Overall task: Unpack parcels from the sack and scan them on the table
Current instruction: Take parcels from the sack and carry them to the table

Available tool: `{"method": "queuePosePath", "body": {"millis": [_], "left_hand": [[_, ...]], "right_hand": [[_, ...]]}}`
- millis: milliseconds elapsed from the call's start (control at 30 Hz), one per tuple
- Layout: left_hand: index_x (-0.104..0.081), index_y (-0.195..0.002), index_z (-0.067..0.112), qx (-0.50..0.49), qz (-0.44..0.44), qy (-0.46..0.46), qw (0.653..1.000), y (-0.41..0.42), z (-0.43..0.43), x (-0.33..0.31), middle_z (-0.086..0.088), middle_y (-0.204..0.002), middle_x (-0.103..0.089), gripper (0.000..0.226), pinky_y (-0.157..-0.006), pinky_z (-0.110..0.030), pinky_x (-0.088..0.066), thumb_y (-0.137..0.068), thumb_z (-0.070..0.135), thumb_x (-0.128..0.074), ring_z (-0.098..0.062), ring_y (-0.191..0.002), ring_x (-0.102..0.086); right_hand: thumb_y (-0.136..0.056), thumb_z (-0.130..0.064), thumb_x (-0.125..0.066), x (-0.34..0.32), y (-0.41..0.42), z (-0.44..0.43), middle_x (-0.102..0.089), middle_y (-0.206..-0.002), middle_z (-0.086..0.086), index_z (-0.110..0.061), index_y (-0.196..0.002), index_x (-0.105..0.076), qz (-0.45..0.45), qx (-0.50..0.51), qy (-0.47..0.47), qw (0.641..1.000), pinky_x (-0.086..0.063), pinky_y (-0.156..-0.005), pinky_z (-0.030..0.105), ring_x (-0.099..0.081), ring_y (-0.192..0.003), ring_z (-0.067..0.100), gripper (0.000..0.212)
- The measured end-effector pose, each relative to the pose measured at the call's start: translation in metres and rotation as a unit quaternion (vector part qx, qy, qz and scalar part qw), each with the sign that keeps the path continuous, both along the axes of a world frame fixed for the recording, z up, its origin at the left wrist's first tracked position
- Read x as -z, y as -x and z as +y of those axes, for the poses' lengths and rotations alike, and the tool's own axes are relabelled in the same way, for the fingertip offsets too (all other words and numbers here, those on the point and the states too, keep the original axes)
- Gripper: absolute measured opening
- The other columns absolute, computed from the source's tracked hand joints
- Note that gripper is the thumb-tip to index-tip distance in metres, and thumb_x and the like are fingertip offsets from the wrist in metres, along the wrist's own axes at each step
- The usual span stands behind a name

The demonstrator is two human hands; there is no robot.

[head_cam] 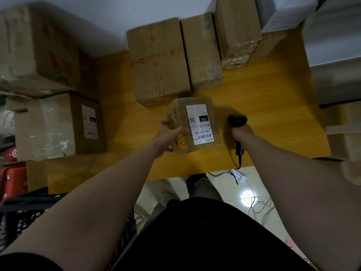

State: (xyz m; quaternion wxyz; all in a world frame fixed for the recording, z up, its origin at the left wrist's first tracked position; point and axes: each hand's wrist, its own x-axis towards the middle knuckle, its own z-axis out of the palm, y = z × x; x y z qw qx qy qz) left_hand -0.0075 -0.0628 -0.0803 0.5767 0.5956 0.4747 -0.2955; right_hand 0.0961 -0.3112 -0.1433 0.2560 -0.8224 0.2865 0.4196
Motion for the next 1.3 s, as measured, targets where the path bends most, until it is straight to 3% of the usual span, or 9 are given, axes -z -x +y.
{"method": "queuePosePath", "body": {"millis": [233,333,367,500,600,733,867,1067,1300], "left_hand": [[-0.025,-0.142,0.028,0.027,-0.006,-0.004,1.000,0.013,-0.002,-0.013,-0.009,-0.136,-0.055,0.090,-0.076,-0.050,-0.053,-0.078,0.043,-0.086,-0.031,-0.114,-0.062],[-0.027,-0.139,0.027,0.029,-0.019,-0.005,0.999,0.033,-0.002,-0.021,-0.010,-0.134,-0.057,0.085,-0.087,-0.059,-0.054,-0.079,0.043,-0.085,-0.034,-0.115,-0.062],[-0.028,-0.138,0.026,0.028,-0.026,-0.006,0.999,0.041,-0.001,-0.025,-0.011,-0.131,-0.058,0.084,-0.091,-0.061,-0.054,-0.080,0.043,-0.085,-0.033,-0.112,-0.063],[-0.029,-0.142,0.024,0.050,-0.072,0.006,0.996,0.081,0.006,-0.055,-0.004,-0.116,-0.061,0.088,-0.084,-0.055,-0.058,-0.078,0.048,-0.085,-0.028,-0.100,-0.066],[-0.030,-0.141,0.024,0.077,-0.116,0.004,0.990,0.124,0.012,-0.089,-0.004,-0.118,-0.061,0.093,-0.077,-0.048,-0.060,-0.070,0.054,-0.084,-0.028,-0.102,-0.066],[-0.038,-0.135,0.027,0.073,-0.169,0.014,0.983,0.194,0.026,-0.127,-0.010,-0.125,-0.061,0.074,-0.080,-0.050,-0.062,-0.078,0.050,-0.079,-0.034,-0.108,-0.066],[-0.037,-0.141,0.024,0.035,-0.197,0.055,0.978,0.274,0.035,-0.152,-0.015,-0.135,-0.055,0.070,-0.081,-0.056,-0.060,-0.087,0.035,-0.080,-0.040,-0.118,-0.061],[-0.039,-0.150,0.023,0.016,-0.269,0.104,0.957,0.372,0.047,-0.176,-0.013,-0.142,-0.060,0.088,-0.103,-0.067,-0.048,-0.077,0.035,-0.087,-0.038,-0.128,-0.059],[-0.038,-0.149,0.021,0.028,-0.346,0.077,0.935,0.472,0.012,-0.203,-0.017,-0.138,-0.063,0.108,-0.096,-0.063,-0.054,-0.059,0.039,-0.094,-0.037,-0.121,-0.066]], "right_hand": [[-0.101,-0.008,-0.050,-0.015,0.014,-0.006,-0.055,-0.094,0.015,-0.003,-0.140,-0.046,-0.051,0.031,0.002,0.998,-0.036,-0.052,0.034,-0.049,-0.070,0.024,0.040],[-0.100,-0.014,-0.056,-0.041,0.027,-0.004,-0.048,-0.142,0.022,-0.003,-0.144,-0.044,-0.082,0.061,0.021,0.995,-0.053,-0.083,0.043,-0.057,-0.107,0.036,0.047],[-0.101,-0.015,-0.055,-0.050,0.033,-0.003,-0.049,-0.142,0.022,-0.002,-0.140,-0.050,-0.098,0.071,0.015,0.993,-0.053,-0.085,0.044,-0.058,-0.109,0.037,0.041],[-0.103,-0.014,-0.052,-0.088,0.075,0.003,-0.069,-0.098,0.010,-0.013,-0.113,-0.073,-0.127,0.157,-0.135,0.970,-0.060,-0.071,0.045,-0.066,-0.083,0.031,0.023],[-0.102,-0.017,-0.050,-0.122,0.123,0.018,-0.076,-0.091,0.005,-0.017,-0.104,-0.072,-0.118,0.153,-0.213,0.958,-0.060,-0.071,0.043,-0.072,-0.083,0.028,0.022],[-0.094,-0.024,-0.058,-0.163,0.191,0.044,-0.076,-0.069,-0.006,-0.024,-0.087,-0.075,-0.143,0.108,-0.271,0.946,-0.053,-0.061,0.031,-0.071,-0.080,0.025,0.019],[-0.094,-0.022,-0.058,-0.193,0.263,0.061,-0.077,-0.075,-0.007,-0.030,-0.101,-0.073,-0.176,0.085,-0.321,0.927,-0.050,-0.049,0.022,-0.071,-0.073,0.018,0.018],[-0.104,-0.033,-0.056,-0.242,0.361,0.054,-0.079,-0.096,-0.002,-0.027,-0.113,-0.072,-0.215,0.045,-0.383,0.897,-0.054,-0.058,0.029,-0.074,-0.088,0.022,0.019],[-0.103,-0.014,-0.045,-0.279,0.468,0.015,-0.076,-0.076,-0.008,-0.028,-0.108,-0.069,-0.274,0.033,-0.411,0.869,-0.051,-0.049,0.025,-0.071,-0.062,0.010,0.028]]}}
